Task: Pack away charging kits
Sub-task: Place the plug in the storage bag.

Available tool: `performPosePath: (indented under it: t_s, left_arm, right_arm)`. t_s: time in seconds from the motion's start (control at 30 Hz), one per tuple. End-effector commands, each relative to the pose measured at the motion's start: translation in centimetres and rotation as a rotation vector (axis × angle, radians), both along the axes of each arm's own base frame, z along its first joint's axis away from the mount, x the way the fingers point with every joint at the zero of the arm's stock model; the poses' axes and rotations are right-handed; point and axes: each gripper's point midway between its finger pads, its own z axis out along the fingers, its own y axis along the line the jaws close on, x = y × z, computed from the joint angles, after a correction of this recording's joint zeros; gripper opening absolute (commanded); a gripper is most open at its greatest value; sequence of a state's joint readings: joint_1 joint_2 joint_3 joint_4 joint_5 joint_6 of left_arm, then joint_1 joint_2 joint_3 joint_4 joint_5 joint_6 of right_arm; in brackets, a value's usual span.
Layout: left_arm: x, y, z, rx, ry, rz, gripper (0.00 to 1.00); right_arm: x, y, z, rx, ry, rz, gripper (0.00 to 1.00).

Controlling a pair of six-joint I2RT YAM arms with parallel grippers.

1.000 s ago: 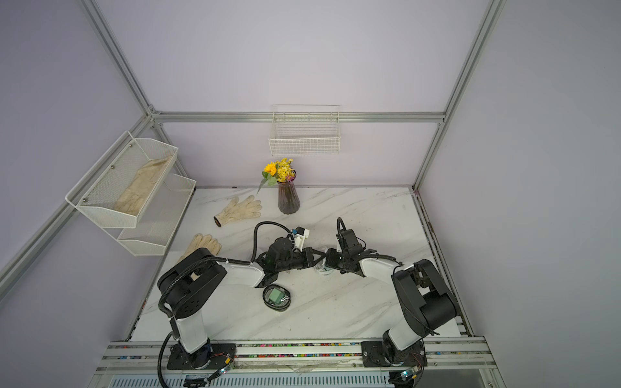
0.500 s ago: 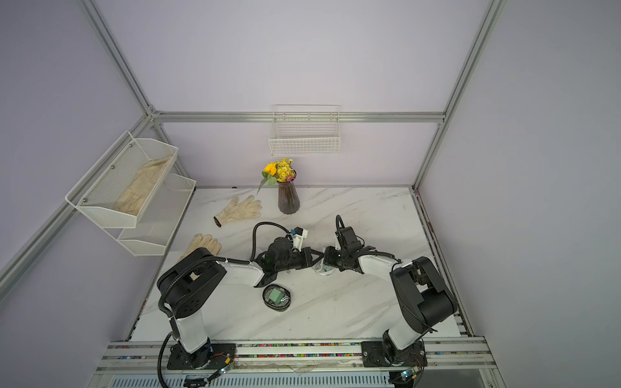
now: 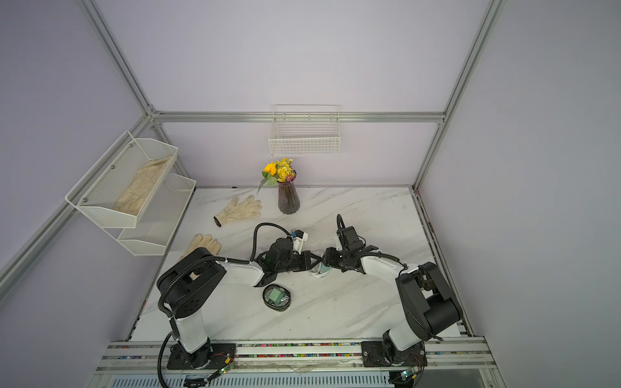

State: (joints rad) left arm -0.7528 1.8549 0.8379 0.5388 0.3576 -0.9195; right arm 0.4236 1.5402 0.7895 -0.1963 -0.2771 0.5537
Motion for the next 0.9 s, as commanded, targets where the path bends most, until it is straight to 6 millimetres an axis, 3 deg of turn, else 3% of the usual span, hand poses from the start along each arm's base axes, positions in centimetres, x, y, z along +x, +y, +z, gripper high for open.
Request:
performPosePath:
  t_s: [0.0, 0.2, 0.3, 0.6, 0.87]
  left_arm:
    - [0.1, -0.9, 1.8, -0.009, -0.042, -0.029, 0.00]
    - [0.0, -0.4, 1.7, -0.010, -0.040, -0.014, 0.00]
    - [0.1, -0.2, 1.8, -0.005, -0.044, -0.012, 0.00]
    - [0.2, 0.0, 2.0, -0.012, -0.046, -0.015, 0.00]
    - [0.2, 0.2, 2.2, -0.014, -0.052, -0.013, 0.00]
  right_arm:
    - [1.1, 1.0, 1.5, 0.034, -0.058, 0.024, 0.49]
    - [1.2, 2.3, 1.7, 0.101, -0.058, 0.060, 0.46]
    - [0.8, 2.7, 2.1, 0.126, -0.062, 0.086, 0.52]
    - [0.8, 2.5, 3.1, 0.141, -0.091, 0.086, 0.53]
    - [1.0, 2.8, 1.8, 0.138, -0.058, 0.092, 0.31]
